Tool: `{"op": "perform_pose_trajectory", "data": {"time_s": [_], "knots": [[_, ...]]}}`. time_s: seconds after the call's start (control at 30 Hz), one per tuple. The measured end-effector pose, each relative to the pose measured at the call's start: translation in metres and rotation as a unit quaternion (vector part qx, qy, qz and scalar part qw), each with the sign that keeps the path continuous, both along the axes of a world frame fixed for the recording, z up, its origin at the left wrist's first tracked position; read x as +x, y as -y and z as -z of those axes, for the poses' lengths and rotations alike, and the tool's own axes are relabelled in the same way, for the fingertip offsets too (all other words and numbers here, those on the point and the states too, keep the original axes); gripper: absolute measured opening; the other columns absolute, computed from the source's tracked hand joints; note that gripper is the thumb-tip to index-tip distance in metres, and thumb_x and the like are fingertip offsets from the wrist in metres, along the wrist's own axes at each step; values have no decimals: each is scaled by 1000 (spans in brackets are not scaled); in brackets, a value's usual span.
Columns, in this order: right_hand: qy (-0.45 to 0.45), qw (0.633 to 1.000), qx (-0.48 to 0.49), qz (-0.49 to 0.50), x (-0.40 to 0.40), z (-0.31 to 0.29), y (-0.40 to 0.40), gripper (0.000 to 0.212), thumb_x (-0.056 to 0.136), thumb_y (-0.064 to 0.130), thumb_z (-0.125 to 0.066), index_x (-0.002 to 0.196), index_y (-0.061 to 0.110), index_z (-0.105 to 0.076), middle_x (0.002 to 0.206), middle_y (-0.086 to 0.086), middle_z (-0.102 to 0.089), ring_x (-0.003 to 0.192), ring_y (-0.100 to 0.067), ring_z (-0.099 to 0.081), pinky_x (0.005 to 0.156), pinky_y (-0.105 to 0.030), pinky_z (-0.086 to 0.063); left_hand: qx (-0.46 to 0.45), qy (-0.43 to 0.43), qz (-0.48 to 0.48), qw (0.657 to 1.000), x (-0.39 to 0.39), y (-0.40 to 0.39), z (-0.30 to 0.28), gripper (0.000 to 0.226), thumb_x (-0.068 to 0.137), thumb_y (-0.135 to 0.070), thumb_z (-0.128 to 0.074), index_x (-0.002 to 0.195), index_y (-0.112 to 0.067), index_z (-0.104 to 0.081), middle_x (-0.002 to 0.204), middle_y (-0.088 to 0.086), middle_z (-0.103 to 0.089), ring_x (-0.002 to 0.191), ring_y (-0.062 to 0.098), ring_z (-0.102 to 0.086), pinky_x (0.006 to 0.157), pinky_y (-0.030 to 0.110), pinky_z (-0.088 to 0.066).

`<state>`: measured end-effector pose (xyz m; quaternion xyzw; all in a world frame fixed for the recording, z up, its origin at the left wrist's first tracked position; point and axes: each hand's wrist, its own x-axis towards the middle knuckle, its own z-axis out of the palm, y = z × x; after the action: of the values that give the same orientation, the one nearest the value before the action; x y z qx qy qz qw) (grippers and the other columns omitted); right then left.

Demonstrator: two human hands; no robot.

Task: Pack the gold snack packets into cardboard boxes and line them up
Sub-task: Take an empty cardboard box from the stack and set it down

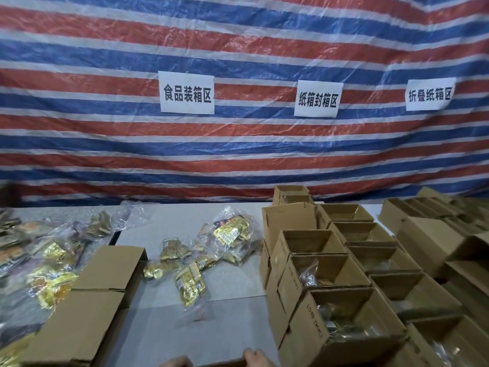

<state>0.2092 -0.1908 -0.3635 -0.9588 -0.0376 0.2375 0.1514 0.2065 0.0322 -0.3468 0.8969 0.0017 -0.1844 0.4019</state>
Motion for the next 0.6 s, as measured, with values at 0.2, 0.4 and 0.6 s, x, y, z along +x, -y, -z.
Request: {"op": "perform_pose_trajectory", "data": {"time_s": [0.2, 0.4, 0.6], "knots": [[-42, 999, 17, 23, -9, 8, -5, 13, 100, 33, -34, 111, 26, -36, 118, -2, -41, 122, -20, -47, 105, -27, -36, 48, -20, -37, 998, -15, -9, 53, 21, 83, -46, -69, 75, -34, -54, 77, -13, -62, 84, -6, -59, 75, 1, -37], [-33, 997, 46, 53, -14, 20, -7, 12, 106, 25, -23, 106, 24, -35, 109, 0, -37, 119, -14, -50, 93, -26, -36, 52, 24, -48, 997, -25, -1, 62, 22, 91, -52, -56, 80, -35, -47, 84, -14, -57, 94, 4, -62, 74, 6, -40], [-33, 998, 43, 33, -24, 29, 2, 17, 106, 33, -33, 103, 21, -44, 110, -3, -53, 106, -21, -58, 90, -29, -42, 37, 26, -3, 999, -28, -6, 58, 24, 97, -44, -52, 83, -25, -55, 89, -7, -64, 92, 11, -62, 81, 20, -43]]}}
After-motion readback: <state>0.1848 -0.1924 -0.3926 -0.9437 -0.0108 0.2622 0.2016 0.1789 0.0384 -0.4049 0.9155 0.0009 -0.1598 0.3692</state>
